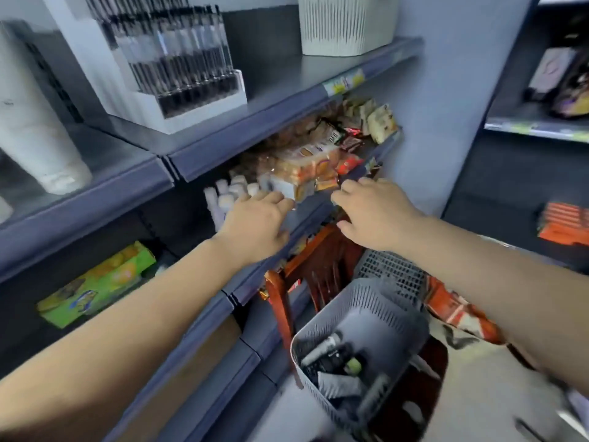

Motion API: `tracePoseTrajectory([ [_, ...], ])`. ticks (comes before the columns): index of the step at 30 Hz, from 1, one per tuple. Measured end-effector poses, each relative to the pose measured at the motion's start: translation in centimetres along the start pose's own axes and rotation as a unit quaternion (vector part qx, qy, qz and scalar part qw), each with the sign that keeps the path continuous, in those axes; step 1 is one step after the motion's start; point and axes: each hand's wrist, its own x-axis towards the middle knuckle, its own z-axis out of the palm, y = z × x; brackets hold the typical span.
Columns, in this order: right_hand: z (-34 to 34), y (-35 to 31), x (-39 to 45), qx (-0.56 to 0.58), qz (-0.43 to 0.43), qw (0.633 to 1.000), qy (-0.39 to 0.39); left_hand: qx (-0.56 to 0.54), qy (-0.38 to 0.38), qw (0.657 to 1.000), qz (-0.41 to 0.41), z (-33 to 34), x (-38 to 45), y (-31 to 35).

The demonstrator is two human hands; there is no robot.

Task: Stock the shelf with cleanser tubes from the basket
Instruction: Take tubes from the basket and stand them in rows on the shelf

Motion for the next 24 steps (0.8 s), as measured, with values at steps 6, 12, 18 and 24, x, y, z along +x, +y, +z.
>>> tracePoseTrajectory([
  [6, 9.3, 0.8, -2.4, 0.081, 0.061, 0.988, -0.113, -0.081, -0.088, 0.992, 0.046, 9.0, 2.4, 2.5],
  [12, 18.3, 0.5, -3.5, 0.196, 0.128, 0.942, -0.239, -0.139, -0.204, 0.966, 0.08, 18.2, 4.8, 4.8],
  [18, 25.6, 0.2, -4.7, 0.264, 0.181, 0.898, -0.301, -0.165, -0.274, 0.938, 0.133, 25.7, 5.7, 7.1],
  [24, 33.0, -1.0, -6.7, 0.314, 0.24, 0.84, -0.371, -0.206, -0.335, 0.906, 0.157, 32.9, 5.2, 9.6],
])
